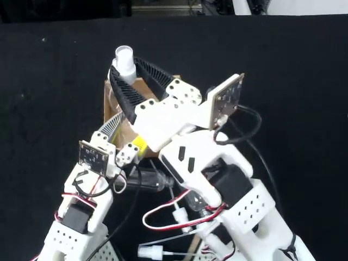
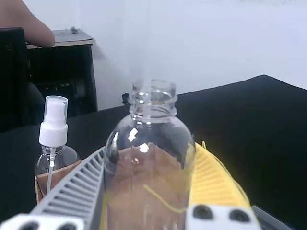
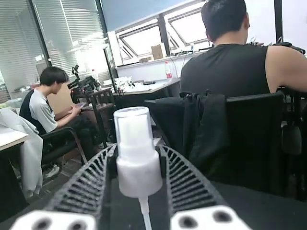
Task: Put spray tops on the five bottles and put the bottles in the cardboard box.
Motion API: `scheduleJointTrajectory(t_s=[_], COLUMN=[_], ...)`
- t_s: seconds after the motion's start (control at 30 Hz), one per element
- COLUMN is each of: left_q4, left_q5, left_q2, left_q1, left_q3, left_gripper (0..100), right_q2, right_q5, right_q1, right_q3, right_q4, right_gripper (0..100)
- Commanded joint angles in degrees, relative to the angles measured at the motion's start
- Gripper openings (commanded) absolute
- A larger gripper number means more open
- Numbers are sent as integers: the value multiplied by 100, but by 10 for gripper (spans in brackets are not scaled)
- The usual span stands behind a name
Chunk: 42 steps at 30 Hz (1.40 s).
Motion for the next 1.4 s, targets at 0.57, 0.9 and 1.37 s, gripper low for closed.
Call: scheduleJointTrajectory(t_s=[0.57,0.9,1.37], left_q4=[-114,-123,-1398], left_q5=[-53,-70,-53], left_q2=[-70,-79,35], left_q1=[4,48,-549], left_q3=[127,127,127], left_gripper=[101,101,101], right_q2=[-127,-549,-1138], right_q5=[589,598,545], right_q1=[-352,2382,4202], right_q3=[-1314,-1341,2352], right_q4=[2558,3657,1934], right_gripper=[192,19,47])
